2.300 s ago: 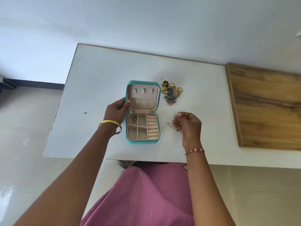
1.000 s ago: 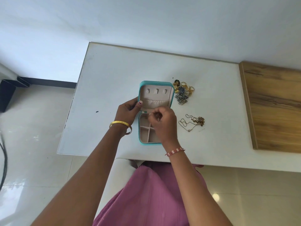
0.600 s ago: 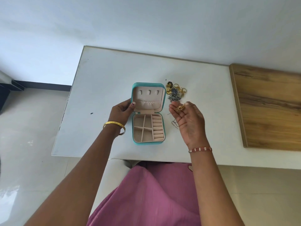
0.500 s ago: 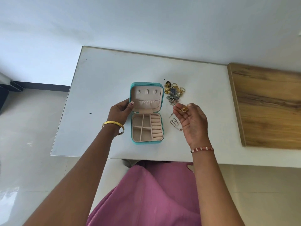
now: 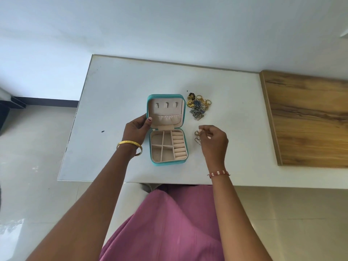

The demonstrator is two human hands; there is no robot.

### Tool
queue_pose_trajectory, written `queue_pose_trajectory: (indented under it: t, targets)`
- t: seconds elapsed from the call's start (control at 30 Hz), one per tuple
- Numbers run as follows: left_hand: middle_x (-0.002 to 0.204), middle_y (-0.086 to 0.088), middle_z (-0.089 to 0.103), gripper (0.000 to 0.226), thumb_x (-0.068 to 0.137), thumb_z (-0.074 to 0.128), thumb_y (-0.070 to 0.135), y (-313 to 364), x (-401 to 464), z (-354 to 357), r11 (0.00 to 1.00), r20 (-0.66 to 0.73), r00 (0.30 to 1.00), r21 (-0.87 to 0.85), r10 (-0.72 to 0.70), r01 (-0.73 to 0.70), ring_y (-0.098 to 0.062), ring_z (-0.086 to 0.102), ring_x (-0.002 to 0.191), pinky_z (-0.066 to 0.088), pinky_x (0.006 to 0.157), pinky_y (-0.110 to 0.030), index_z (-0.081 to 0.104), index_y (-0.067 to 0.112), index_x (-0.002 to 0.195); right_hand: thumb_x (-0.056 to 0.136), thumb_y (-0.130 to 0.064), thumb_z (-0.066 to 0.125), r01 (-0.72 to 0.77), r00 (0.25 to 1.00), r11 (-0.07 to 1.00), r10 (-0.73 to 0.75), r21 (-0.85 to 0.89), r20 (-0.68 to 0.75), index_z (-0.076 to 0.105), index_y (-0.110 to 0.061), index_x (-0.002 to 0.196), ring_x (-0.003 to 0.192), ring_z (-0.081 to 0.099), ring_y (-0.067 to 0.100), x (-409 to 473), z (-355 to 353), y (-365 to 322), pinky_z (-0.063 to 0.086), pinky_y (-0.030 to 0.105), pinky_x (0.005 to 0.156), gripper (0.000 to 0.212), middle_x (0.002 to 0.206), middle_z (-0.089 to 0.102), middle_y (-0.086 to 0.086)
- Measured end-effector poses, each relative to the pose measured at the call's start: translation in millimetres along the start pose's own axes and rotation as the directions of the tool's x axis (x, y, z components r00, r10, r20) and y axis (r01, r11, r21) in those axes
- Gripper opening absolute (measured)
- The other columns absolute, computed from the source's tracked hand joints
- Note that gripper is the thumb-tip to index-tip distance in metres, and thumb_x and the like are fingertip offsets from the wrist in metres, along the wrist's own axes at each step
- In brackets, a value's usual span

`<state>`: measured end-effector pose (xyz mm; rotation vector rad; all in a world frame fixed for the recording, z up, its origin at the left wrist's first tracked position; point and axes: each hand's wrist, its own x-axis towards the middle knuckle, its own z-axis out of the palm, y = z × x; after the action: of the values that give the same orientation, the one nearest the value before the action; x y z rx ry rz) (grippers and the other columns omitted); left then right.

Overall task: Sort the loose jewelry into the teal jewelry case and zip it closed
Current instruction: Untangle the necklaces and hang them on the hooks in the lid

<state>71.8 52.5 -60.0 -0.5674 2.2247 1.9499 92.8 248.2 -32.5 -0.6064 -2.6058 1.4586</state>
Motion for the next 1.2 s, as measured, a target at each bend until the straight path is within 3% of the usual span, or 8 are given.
queue_pose_trajectory:
  t: [0.1, 0.27, 0.33, 0.47, 0.67, 0.9, 1.07, 1.2]
  targets:
    - [0.110, 0.003, 0.061, 0.034, 0.093, 0.049, 0.022, -0.6, -2.0, 2.2, 0.999, -0.012, 1.000, 0.037, 0.029, -0.028, -0.010, 0.056, 0.098, 0.042, 0.080, -0.009, 0.056, 0.009, 0.124, 0.086, -0.005, 0.058, -0.069, 0.992, 0.990, 0.056, 0.124, 0.111, 0.067, -0.002, 0.106, 0.091, 0.066, 0.023, -1.4, 18.2, -11.3, 0.053, 0.029, 0.083, 0.022, 0.100, 0.070, 0.014]
    - [0.114, -0.007, 0.063, 0.037, 0.096, 0.043, 0.023, -0.5, -4.8, 1.7, 0.996, -0.001, 0.999, 0.074, 0.041, -0.041, -0.015, 0.059, 0.098, 0.044, 0.087, -0.020, 0.051, 0.013, 0.130, 0.088, -0.012, 0.058, -0.079, 0.984, 0.991, 0.060, 0.110, 0.166, 0.060, -0.007, 0.118, 0.081, 0.058, 0.011, -4.4, 40.2, -11.8, 0.042, 0.009, 0.066, 0.031, 0.090, 0.066, 0.004]
    - [0.105, -0.004, 0.064, 0.037, 0.097, 0.040, 0.024, 0.1, -4.9, 1.1, 0.994, 0.000, 0.999, 0.097, 0.046, -0.046, -0.015, 0.061, 0.091, 0.044, 0.084, -0.019, 0.049, 0.016, 0.132, 0.087, -0.011, 0.059, -0.039, 0.987, 0.995, 0.025, 0.091, 0.156, 0.062, -0.007, 0.115, 0.075, 0.057, 0.011, -6.1, 44.3, -10.7, 0.040, 0.002, 0.058, 0.028, 0.083, 0.062, 0.000]
    - [0.093, -0.003, 0.065, 0.033, 0.094, 0.048, 0.018, -3.6, -9.6, 1.9, 0.986, -0.098, 0.994, 0.160, 0.055, -0.038, -0.017, 0.062, 0.087, 0.045, 0.086, -0.024, 0.051, 0.014, 0.126, 0.087, -0.010, 0.059, 0.006, 0.994, 0.999, -0.009, 0.037, 0.108, 0.065, -0.006, 0.105, 0.071, 0.055, 0.015, -10.5, 52.7, -9.7, 0.044, 0.018, 0.061, 0.020, 0.077, 0.060, 0.001]
    - [0.082, 0.003, 0.065, 0.016, 0.087, 0.056, 0.012, -12.9, -27.2, 9.2, 0.999, -0.341, 0.940, 0.019, -0.023, 0.031, -0.010, 0.059, 0.076, 0.040, 0.060, -0.002, 0.060, 0.018, 0.101, 0.091, -0.023, 0.054, 0.060, 0.996, 0.998, -0.060, -0.013, 0.064, 0.065, -0.006, 0.088, 0.068, 0.054, 0.016, -15.3, 65.3, -6.8, 0.034, 0.015, 0.051, 0.021, 0.077, 0.065, 0.007]
    - [0.080, 0.002, 0.065, 0.009, 0.087, 0.058, 0.017, -6.3, -21.8, 12.1, 0.987, -0.420, 0.899, -0.143, -0.124, 0.069, -0.011, 0.060, 0.076, 0.043, 0.076, -0.021, 0.061, 0.018, 0.096, 0.092, -0.025, 0.053, 0.015, 1.000, 1.000, -0.015, 0.004, -0.013, 0.050, -0.014, 0.064, 0.055, 0.041, 0.013, -20.7, 79.8, -11.4, 0.025, 0.019, 0.045, 0.030, 0.060, 0.049, -0.002]
    - [0.075, 0.012, 0.063, 0.009, 0.087, 0.058, 0.017, -4.8, -11.4, 8.1, 0.979, -0.452, 0.885, -0.201, -0.114, 0.024, 0.001, 0.058, 0.071, 0.044, 0.069, -0.012, 0.063, 0.019, 0.095, 0.091, -0.023, 0.056, 0.005, 1.000, 0.998, -0.004, 0.063, -0.016, 0.031, -0.028, 0.050, 0.045, 0.032, 0.006, -11.1, 88.6, -26.0, 0.029, 0.012, 0.042, 0.047, 0.048, 0.034, -0.011]
    - [0.094, 0.003, 0.065, 0.023, 0.090, 0.053, 0.017, -2.9, 2.6, 2.1, 0.989, -0.440, 0.895, -0.146, -0.069, 0.005, -0.008, 0.057, 0.084, 0.045, 0.079, -0.016, 0.066, 0.008, 0.107, 0.088, -0.035, 0.059, 0.049, 0.998, 0.995, -0.052, 0.083, 0.035, 0.036, -0.017, 0.049, 0.043, 0.029, 0.008, 2.6, 92.5, -32.9, 0.027, 0.016, 0.041, 0.048, 0.045, 0.035, -0.008]
